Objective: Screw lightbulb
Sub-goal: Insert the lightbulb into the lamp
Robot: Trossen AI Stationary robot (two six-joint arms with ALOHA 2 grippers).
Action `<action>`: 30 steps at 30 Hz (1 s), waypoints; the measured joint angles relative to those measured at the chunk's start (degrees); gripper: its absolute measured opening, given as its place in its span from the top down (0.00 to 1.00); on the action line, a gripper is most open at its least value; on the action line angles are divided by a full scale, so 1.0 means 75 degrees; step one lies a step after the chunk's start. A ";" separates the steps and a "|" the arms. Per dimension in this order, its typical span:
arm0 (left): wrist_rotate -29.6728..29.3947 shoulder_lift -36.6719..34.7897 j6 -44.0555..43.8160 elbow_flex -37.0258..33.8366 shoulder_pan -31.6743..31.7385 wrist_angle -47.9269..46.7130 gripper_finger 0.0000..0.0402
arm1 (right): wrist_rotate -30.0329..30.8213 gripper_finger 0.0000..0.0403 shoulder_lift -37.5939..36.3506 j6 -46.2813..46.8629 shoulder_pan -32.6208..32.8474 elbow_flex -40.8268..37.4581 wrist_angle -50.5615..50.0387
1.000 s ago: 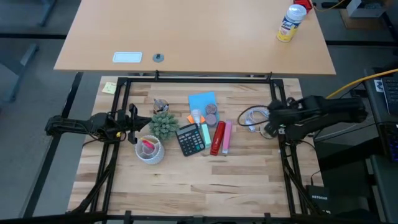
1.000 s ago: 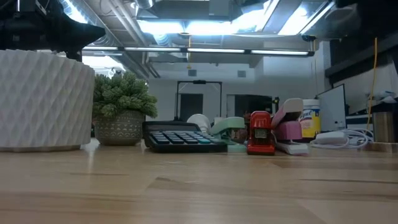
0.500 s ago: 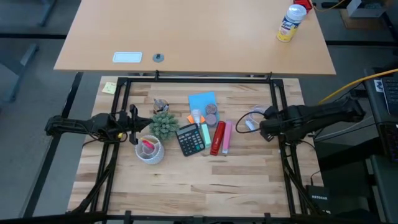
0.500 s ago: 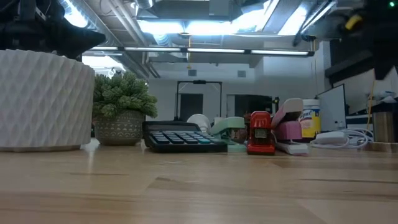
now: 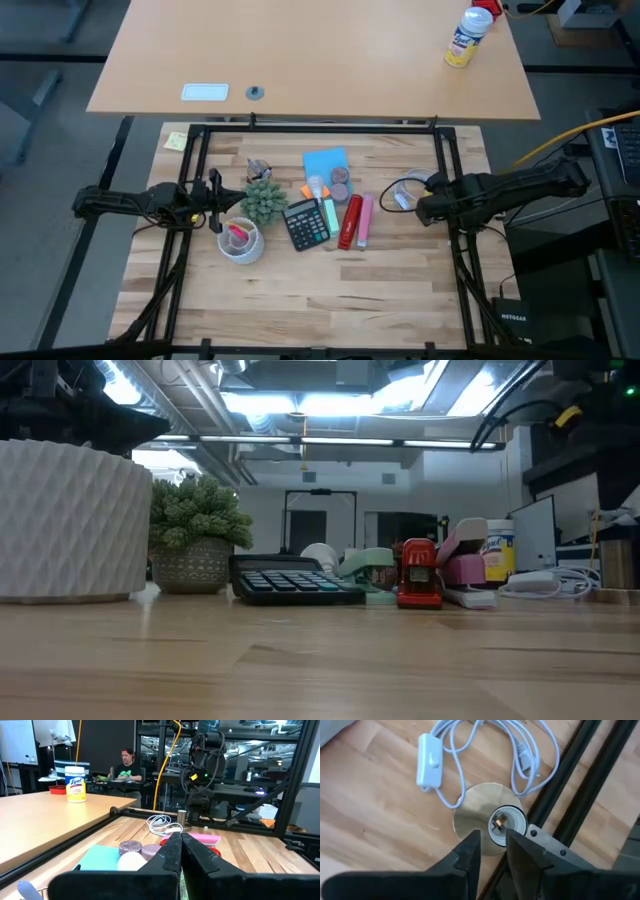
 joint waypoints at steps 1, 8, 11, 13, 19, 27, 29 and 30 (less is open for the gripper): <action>0.0003 0.0000 0.0000 0.0000 0.0000 -0.0003 1.00 | 0.0004 0.78 -0.0002 0.0138 0.0000 -0.0066 0.0071; -0.0068 0.0000 0.0017 0.0001 0.0000 0.0003 1.00 | 0.0003 0.80 0.0219 0.0725 0.0000 -0.0167 0.0762; -0.0162 0.0000 0.0015 0.0000 0.0000 -0.0009 1.00 | -0.0143 0.79 0.0486 0.0974 -0.0004 -0.0167 0.0616; -0.0167 0.0000 0.0020 0.0000 0.0000 -0.0006 1.00 | -0.0167 0.78 0.0704 0.1317 -0.0006 -0.0167 0.0407; -0.0169 0.0000 0.0138 0.0000 0.0000 -0.0009 1.00 | -0.0237 0.75 0.1387 0.1496 -0.0006 -0.0167 0.0378; -0.0181 0.0000 0.0172 0.0002 0.0001 -0.0071 1.00 | -0.0226 0.74 0.2134 0.1496 -0.0009 -0.0167 0.0374; -0.0180 0.0000 0.0172 0.0000 0.0000 -0.0122 1.00 | -0.0166 0.74 0.2293 0.1501 -0.0009 -0.0202 0.0422; -0.0180 -0.0006 0.0168 0.0001 0.0000 -0.0177 1.00 | -0.0145 0.74 0.2348 0.1541 -0.0009 -0.0248 0.0467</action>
